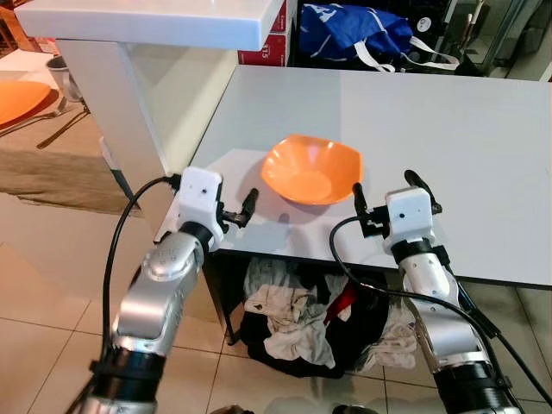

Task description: Setting the table

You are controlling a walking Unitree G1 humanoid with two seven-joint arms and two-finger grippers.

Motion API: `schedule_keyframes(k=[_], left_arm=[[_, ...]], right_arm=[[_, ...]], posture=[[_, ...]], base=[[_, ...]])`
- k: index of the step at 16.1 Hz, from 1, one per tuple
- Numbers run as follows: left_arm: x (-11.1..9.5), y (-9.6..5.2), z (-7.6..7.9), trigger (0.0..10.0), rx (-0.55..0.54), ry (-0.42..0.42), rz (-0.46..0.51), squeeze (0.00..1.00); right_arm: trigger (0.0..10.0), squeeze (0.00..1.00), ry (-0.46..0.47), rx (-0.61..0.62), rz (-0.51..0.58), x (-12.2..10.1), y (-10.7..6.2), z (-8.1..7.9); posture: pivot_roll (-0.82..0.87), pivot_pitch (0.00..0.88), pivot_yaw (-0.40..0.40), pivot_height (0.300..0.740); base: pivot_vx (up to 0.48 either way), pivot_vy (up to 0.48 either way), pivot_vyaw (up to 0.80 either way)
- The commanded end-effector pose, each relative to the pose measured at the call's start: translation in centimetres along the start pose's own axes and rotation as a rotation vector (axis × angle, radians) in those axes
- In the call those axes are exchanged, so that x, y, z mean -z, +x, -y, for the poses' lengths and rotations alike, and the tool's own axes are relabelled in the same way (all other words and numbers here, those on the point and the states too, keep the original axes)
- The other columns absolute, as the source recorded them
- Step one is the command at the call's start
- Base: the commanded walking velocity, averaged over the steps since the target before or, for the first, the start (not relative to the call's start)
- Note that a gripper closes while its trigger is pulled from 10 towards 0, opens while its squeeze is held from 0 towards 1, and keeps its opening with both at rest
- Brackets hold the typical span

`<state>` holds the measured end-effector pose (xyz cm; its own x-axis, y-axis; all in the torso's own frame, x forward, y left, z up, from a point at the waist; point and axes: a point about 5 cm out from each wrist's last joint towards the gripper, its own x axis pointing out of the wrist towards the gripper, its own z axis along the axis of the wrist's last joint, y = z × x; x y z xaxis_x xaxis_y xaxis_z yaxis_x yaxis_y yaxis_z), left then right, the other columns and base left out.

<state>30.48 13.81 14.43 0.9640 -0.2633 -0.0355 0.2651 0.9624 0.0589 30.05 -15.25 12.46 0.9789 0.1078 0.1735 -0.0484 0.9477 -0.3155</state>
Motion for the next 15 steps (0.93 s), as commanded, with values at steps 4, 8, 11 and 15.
schedule_keyframes(k=[4,8,11,15], left_arm=[[3.0,-1.6,-2.6,10.0,-0.202,0.158,0.061,0.00],[4.0,-1.5,-1.5,10.0,-0.160,0.178,0.071,0.00],[3.9,-0.9,0.1,10.0,-0.071,0.083,0.047,0.00],[3.5,-0.4,0.7,10.0,-0.022,0.062,0.057,0.00]], right_arm=[[10.0,0.00,0.193,0.005,0.007,0.7,-0.3,0.6],[10.0,0.00,0.256,-0.019,-0.079,3.0,-0.7,0.6],[10.0,0.00,0.244,-0.039,-0.086,3.3,-1.1,0.3],[10.0,0.00,0.231,-0.057,-0.088,3.5,-1.2,-0.2]], posture=[[-0.08,0.000,0.054,0.740],[-0.09,0.000,0.052,0.740],[-0.09,0.000,0.057,0.740],[-0.10,0.000,0.059,0.740]], base=[[0.000,0.000,0.00],[0.000,0.000,0.00],[0.000,0.000,0.00],[0.000,0.000,0.00]])
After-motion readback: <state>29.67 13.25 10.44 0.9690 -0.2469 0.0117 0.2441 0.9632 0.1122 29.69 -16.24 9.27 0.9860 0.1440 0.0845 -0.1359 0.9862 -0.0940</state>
